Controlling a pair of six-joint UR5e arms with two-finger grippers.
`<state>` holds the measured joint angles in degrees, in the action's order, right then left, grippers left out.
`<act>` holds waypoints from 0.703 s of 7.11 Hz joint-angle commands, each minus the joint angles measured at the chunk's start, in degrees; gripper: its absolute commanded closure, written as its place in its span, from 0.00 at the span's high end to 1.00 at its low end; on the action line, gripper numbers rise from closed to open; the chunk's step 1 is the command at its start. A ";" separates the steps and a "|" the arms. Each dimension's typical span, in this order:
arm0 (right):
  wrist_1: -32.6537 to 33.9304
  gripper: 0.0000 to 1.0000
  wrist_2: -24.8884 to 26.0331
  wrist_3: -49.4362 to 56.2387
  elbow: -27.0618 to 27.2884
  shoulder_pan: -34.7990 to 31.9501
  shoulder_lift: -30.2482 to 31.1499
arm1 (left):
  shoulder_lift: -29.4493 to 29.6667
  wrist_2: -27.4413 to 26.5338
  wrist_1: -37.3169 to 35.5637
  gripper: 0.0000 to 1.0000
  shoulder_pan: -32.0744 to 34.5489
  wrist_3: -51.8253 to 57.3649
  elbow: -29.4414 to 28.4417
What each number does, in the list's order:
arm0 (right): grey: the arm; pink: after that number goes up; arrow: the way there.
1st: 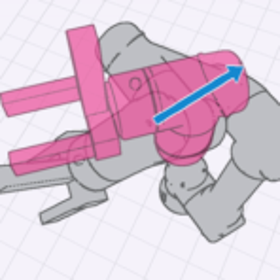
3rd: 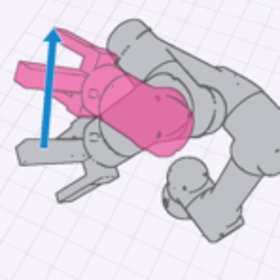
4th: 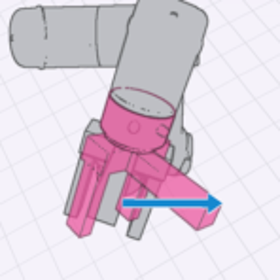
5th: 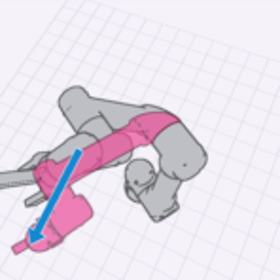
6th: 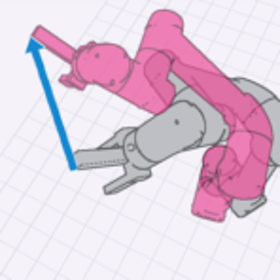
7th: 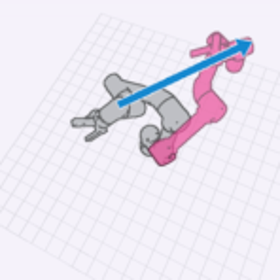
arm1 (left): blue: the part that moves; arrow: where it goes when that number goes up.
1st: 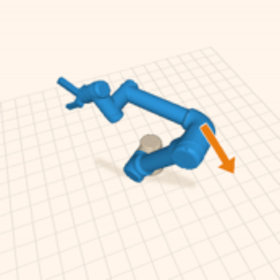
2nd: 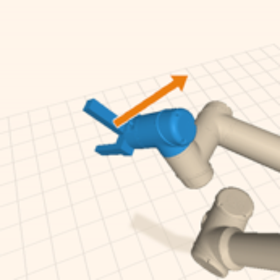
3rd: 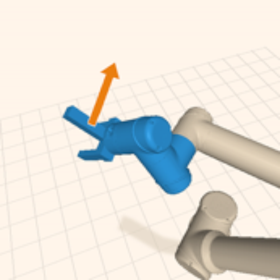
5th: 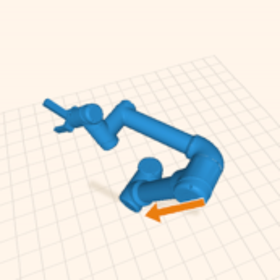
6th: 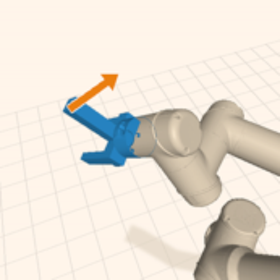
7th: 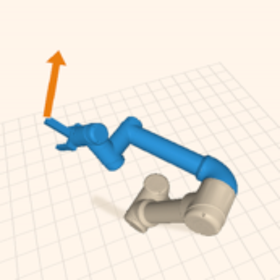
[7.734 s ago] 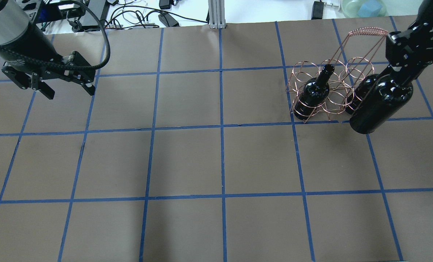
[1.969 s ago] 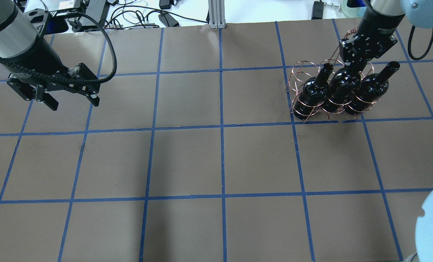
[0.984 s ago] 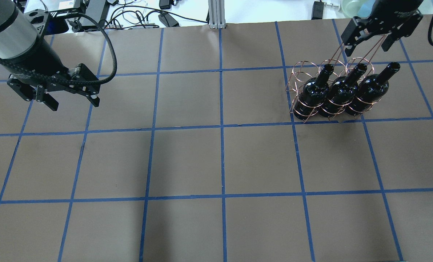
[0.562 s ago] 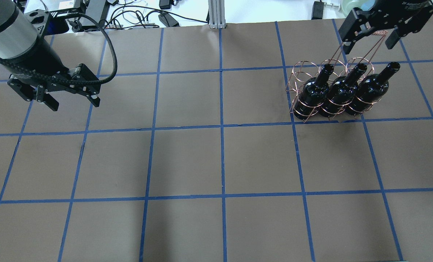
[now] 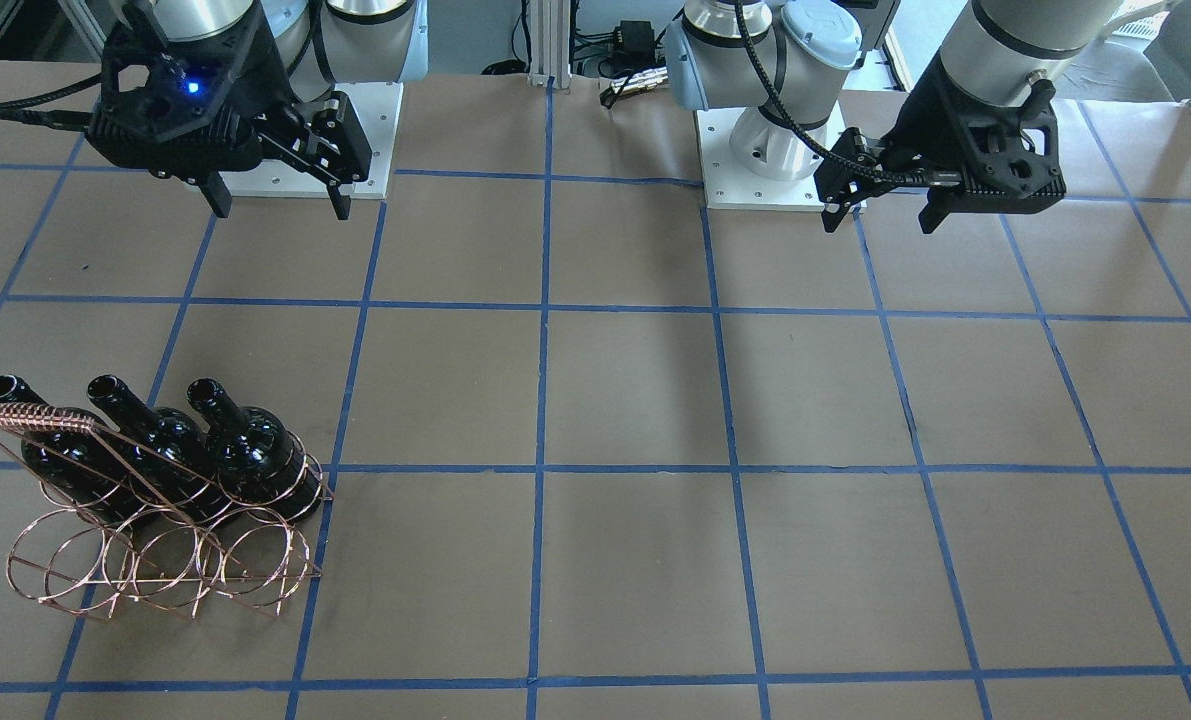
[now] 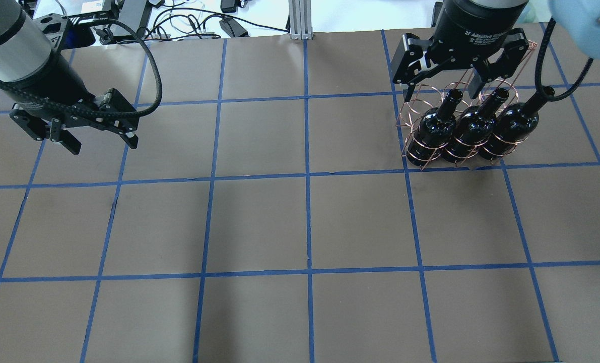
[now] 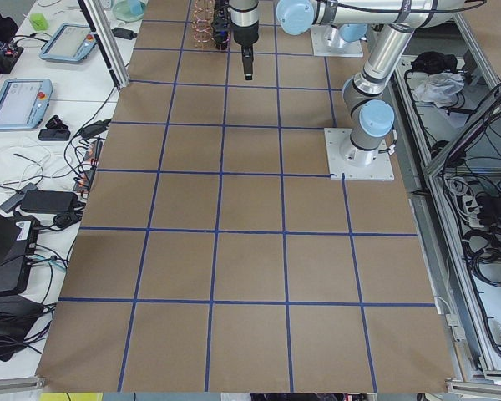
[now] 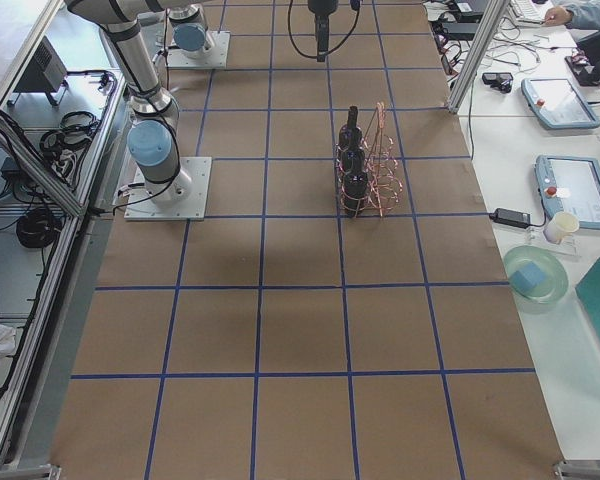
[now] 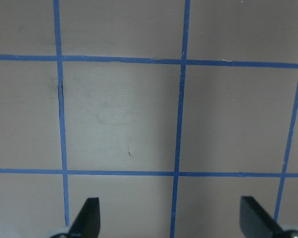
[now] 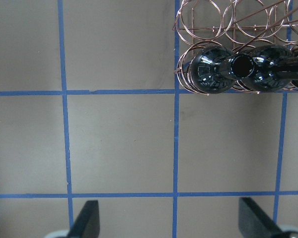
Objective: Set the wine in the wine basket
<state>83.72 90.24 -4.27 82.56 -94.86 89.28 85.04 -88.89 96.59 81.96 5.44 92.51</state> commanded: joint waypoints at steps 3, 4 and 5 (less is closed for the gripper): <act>0.31 0.92 -0.06 1.19 2.08 0.38 0.19 | 0.12 0.46 0.00 1.00 0.13 0.01 0.04; 0.83 0.94 0.20 1.28 2.08 0.38 0.19 | 0.12 0.38 0.00 1.00 0.13 0.01 0.04; 0.84 0.94 0.11 1.28 2.08 0.38 0.19 | 0.12 0.55 0.00 1.00 0.13 0.01 0.04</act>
